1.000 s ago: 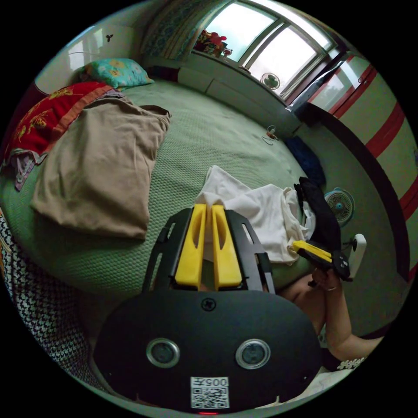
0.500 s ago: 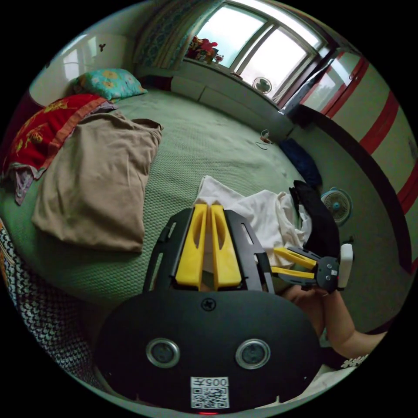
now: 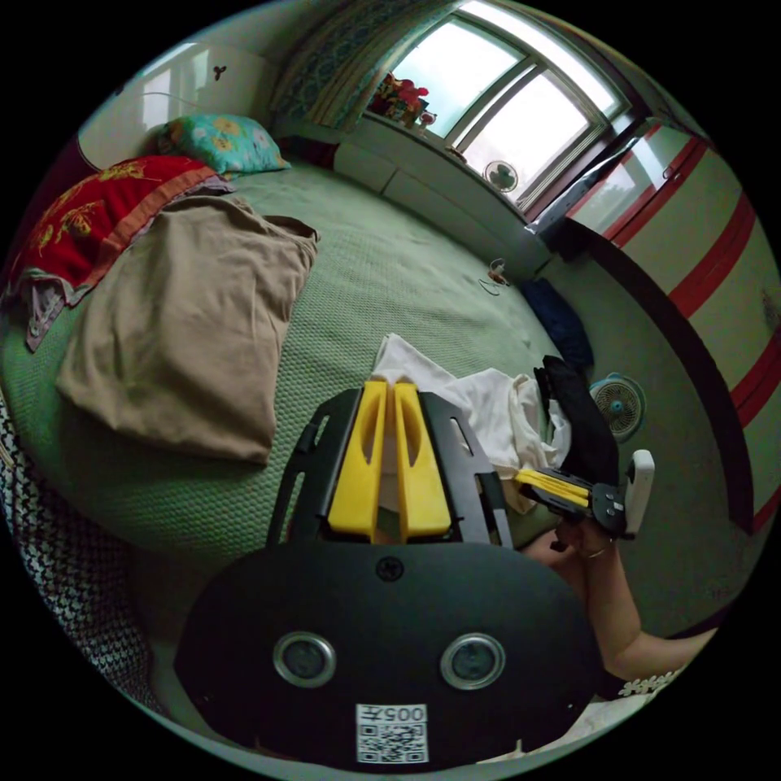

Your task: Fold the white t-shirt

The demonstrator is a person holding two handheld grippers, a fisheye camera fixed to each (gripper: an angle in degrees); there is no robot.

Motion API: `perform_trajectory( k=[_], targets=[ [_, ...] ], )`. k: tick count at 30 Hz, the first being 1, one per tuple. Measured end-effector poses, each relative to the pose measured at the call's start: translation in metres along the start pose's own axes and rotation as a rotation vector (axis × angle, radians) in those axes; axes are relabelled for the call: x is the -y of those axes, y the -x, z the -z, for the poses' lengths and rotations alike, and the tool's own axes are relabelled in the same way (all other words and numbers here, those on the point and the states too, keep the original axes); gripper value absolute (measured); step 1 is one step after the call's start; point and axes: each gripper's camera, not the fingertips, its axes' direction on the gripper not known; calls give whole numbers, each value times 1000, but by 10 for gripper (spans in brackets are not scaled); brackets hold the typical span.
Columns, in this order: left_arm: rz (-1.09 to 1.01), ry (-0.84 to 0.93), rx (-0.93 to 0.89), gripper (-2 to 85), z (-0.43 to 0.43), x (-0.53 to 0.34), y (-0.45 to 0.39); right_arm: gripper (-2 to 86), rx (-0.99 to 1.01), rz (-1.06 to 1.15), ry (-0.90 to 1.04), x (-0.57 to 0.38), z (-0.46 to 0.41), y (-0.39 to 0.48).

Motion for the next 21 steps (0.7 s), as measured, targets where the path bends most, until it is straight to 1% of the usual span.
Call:
perform_trajectory(
  k=[4, 9, 14, 21],
  targets=[
    [-4, -3, -10, 13, -3, 6, -7, -16, 17, -50, -31, 0, 9, -12],
    [-15, 1, -27, 11, -9, 14, -17, -16, -66, -111, -59, 1, 18, -21],
    [-52, 16, -6, 9, -18, 26, -34, -16, -134, -189, -107, 6, 31, -29],
    [-92, 61, 75, 10, -33, 49, -66, -16, -130, -270, -78, 28, 39, -47]
  ],
)
